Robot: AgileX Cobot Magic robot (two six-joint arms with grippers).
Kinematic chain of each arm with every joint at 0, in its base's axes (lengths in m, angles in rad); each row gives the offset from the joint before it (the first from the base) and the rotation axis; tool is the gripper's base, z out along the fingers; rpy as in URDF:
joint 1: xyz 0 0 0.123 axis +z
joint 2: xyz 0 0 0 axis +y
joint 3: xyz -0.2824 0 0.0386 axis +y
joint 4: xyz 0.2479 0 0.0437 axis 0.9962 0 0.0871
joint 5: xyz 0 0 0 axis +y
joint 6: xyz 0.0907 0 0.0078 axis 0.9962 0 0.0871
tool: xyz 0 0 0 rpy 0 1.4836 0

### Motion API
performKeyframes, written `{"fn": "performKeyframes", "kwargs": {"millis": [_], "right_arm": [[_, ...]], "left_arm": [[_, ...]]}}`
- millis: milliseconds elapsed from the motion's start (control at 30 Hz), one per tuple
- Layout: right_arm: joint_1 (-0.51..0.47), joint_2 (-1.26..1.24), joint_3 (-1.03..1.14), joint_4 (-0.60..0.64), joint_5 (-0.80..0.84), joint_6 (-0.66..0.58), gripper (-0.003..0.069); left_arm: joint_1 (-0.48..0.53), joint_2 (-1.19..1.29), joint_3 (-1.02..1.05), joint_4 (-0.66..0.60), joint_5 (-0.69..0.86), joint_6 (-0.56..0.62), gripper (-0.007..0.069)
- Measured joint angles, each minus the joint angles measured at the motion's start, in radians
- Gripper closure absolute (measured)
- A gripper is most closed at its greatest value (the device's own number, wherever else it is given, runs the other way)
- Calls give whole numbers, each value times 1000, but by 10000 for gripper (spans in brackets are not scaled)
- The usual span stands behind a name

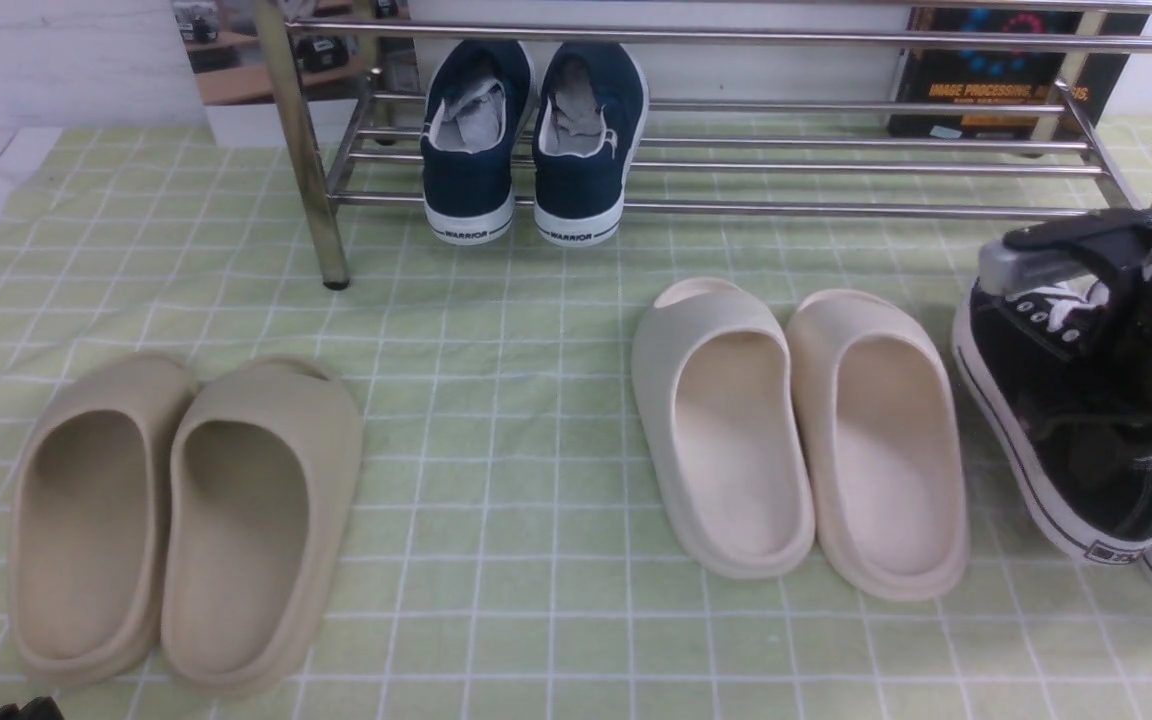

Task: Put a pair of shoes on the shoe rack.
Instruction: Use the right arm to grab the shoe closest to it, then use the right arm to put a shoe into the shoe rack

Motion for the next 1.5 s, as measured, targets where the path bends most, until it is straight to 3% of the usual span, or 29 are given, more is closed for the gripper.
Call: {"fn": "performKeyframes", "kwargs": {"millis": [400, 1200, 1500], "right_arm": [[37, -6, -224, -1, 63, -50, 641], [37, 539, -902, -40, 73, -184, 641], [37, 620, -985, -42, 71, -219, 641]], "left_arm": [[0, 0, 0, 0, 1, 0, 480], [0, 0, 0, 0, 1, 0, 456], [0, 0, 0, 0, 1, 0, 452]]}}
